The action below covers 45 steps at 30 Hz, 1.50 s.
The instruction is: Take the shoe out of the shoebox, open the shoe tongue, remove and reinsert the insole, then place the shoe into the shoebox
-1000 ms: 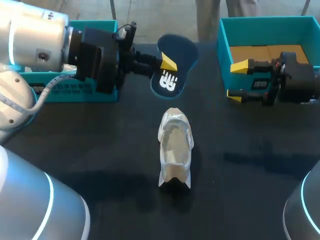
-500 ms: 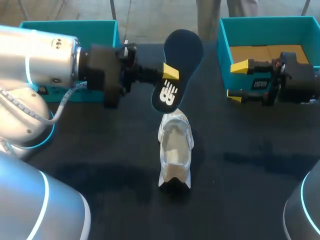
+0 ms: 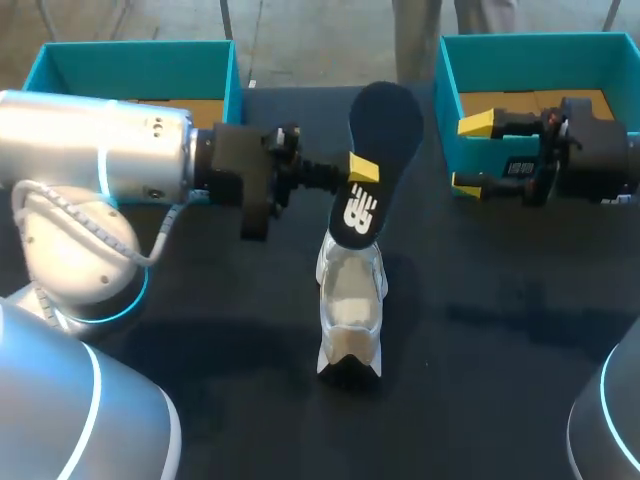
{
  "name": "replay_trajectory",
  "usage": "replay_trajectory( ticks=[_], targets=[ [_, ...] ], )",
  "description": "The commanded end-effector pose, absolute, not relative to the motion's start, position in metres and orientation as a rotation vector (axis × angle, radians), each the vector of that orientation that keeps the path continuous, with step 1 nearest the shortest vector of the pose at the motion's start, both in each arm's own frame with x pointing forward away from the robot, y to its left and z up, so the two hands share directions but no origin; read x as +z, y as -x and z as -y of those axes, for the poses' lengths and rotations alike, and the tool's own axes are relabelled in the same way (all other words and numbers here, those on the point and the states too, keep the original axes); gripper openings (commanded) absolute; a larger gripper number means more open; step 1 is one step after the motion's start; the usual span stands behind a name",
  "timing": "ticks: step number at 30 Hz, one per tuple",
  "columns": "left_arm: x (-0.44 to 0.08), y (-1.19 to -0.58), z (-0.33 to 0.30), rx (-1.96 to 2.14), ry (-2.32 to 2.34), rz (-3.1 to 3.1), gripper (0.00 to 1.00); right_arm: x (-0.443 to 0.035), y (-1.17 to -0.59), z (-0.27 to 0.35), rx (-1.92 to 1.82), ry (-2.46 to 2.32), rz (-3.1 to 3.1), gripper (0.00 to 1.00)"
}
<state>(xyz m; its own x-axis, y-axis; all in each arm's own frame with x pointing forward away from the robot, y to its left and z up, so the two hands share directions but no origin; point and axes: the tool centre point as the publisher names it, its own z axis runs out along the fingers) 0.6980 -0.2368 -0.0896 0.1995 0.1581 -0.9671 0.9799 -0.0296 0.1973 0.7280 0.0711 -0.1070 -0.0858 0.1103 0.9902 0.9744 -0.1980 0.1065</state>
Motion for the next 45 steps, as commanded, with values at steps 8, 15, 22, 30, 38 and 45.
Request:
replay_trajectory(
  ticks=[8,15,22,30,38,45],
  targets=[
    [-0.100,-0.715,0.283,-1.021,-1.414,-1.148,0.00,-0.109,-0.737,-0.081,-1.342,1.377,1.277,0.94],
    [-0.107,-0.711,0.293,-1.036,-1.415,-1.156,0.00,-0.108,-0.747,-0.088,-1.329,1.358,1.295,0.74],
    [-0.107,-0.707,0.296,-1.046,-1.403,-1.153,0.00,-0.109,-0.753,-0.089,-1.319,1.352,1.296,0.49],
    [-0.108,-0.701,0.295,-1.049,-1.387,-1.157,0.00,-0.110,-0.755,-0.088,-1.314,1.357,1.291,0.14],
    [-0.114,-0.700,0.296,-1.045,-1.354,-1.205,0.00,-0.112,-0.752,-0.087,-1.320,1.351,1.283,0.00],
    [-0.113,-0.699,0.280,-1.042,-1.387,-1.251,1.00,-0.117,-0.751,-0.088,-1.316,1.362,1.286,0.00]
  ],
)
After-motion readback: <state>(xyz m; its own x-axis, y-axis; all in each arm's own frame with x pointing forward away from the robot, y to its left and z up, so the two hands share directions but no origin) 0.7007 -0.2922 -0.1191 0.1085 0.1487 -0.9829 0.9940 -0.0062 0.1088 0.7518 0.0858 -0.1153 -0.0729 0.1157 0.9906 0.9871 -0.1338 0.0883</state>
